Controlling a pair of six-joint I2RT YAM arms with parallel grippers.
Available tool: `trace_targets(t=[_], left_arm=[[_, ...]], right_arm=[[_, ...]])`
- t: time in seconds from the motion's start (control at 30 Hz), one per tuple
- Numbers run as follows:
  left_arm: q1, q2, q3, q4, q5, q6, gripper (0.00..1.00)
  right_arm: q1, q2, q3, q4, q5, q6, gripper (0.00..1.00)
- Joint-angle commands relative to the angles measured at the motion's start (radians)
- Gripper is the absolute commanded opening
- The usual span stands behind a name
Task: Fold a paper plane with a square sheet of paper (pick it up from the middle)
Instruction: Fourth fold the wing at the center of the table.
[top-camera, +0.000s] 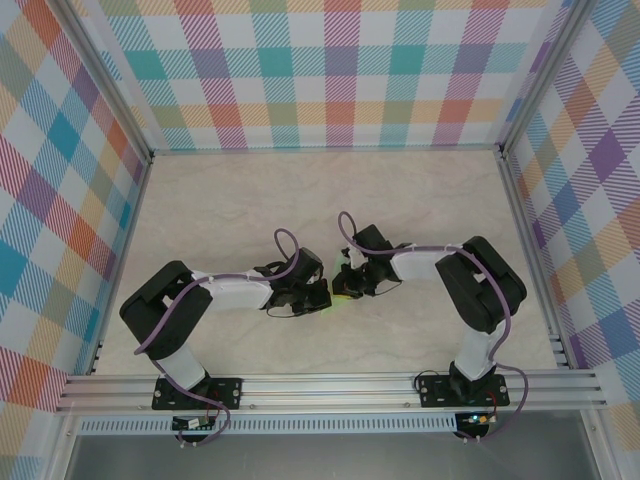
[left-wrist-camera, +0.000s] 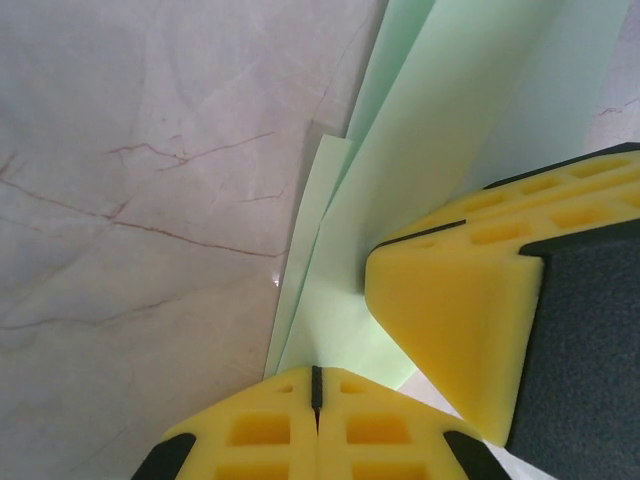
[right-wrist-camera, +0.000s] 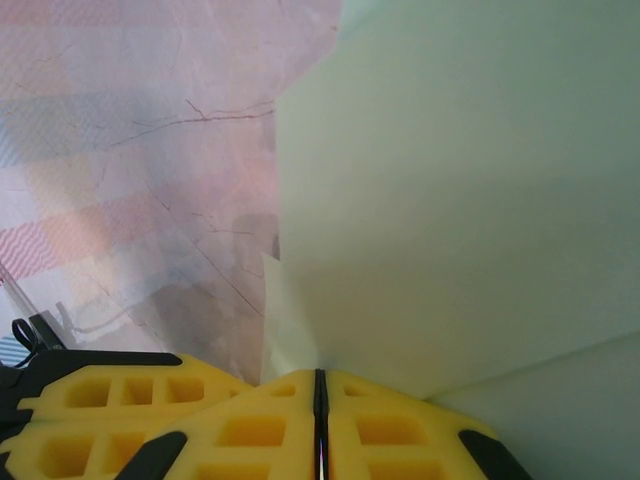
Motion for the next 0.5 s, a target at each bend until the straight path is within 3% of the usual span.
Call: trace_targets(t=[0.0, 0.47], left_arm=[[0.007, 0.012, -0.039, -0.134, -0.029, -0.01, 0.0], [0.007, 0.027, -0.073, -0.17, -0.015, 0.006, 0.0]], right_arm=[[-0.013, 0.046, 0.032, -0.024, 0.025, -0.072, 0.1], [-0.153, 0.091, 0.097, -0.041, 0.041, -0.137, 0.11]])
